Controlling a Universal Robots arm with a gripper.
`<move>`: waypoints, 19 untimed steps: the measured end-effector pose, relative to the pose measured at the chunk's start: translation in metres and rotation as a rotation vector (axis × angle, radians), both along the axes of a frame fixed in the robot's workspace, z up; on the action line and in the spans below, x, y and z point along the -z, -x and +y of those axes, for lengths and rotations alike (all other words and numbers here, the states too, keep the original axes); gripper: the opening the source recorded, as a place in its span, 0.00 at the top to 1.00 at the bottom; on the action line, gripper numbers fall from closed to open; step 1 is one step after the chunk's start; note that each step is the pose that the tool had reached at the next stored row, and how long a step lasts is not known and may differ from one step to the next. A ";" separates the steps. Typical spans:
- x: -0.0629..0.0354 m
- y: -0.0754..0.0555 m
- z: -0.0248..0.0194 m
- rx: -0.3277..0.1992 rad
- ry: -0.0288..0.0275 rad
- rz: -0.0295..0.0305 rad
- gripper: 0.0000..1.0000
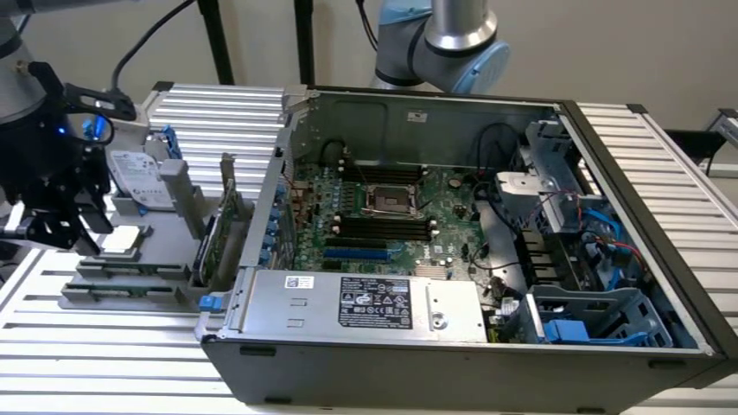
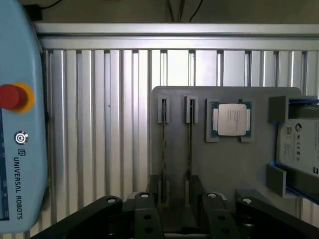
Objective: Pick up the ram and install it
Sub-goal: 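Pick up the ram and move it above insertion slot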
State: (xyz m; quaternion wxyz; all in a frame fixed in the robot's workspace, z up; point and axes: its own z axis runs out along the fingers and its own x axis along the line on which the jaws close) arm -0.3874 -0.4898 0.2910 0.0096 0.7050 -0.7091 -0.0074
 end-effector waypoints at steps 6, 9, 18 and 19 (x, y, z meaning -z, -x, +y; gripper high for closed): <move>0.0109 -0.001 -0.0019 -0.011 -0.0001 -0.0001 0.61; 0.0164 -0.002 -0.0039 -0.017 0.0000 0.0000 0.61; 0.0327 -0.005 -0.0092 -0.037 0.0000 0.0001 0.61; 0.0346 -0.005 -0.0098 -0.039 0.0000 0.0000 0.61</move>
